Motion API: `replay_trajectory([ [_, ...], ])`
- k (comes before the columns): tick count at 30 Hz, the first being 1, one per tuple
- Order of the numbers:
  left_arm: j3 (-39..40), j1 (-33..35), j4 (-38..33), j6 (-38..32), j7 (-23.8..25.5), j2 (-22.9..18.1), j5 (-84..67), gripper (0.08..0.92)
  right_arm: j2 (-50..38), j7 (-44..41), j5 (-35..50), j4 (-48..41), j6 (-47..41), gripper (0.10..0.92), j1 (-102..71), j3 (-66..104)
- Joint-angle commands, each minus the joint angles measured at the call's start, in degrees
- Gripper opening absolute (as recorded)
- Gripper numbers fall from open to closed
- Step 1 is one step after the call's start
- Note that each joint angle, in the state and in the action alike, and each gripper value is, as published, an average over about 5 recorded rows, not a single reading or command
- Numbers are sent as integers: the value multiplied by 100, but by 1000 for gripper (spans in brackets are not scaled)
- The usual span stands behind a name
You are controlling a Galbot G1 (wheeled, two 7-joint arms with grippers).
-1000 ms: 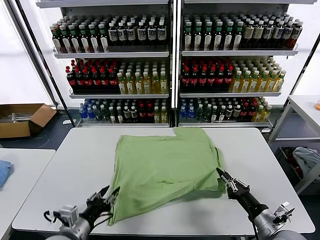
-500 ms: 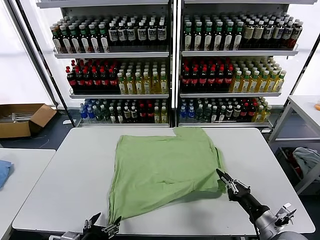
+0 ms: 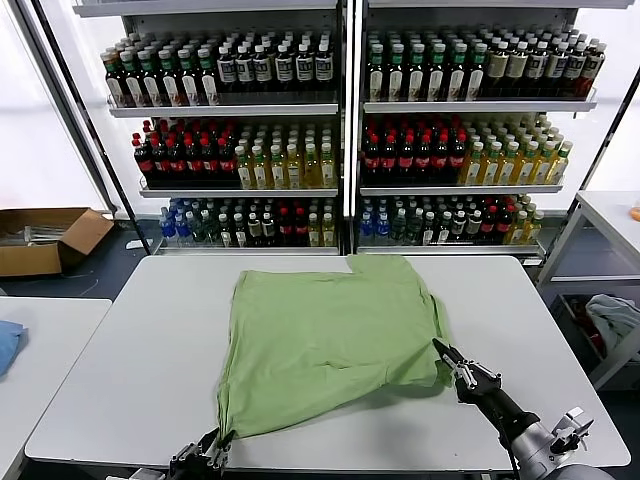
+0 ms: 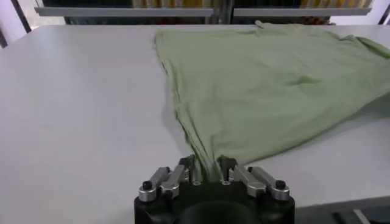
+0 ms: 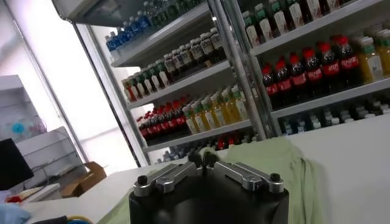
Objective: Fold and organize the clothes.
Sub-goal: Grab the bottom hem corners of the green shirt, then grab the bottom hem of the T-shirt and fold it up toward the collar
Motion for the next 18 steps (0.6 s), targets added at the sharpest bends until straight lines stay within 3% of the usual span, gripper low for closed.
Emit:
replay_trajectory([
  [1,28,-29,69,15,-7,0,20,199,-10,0,1,1,-1,110,-14,5],
  [6,-7,-178,-43,10,-14,25,-104,96,4,7,-1,-12,-5,110,6,-3],
  [18,-379,-1072,-283,-10,33,524,-1301,87,43,41,11,-14,-18,110,157,-24],
])
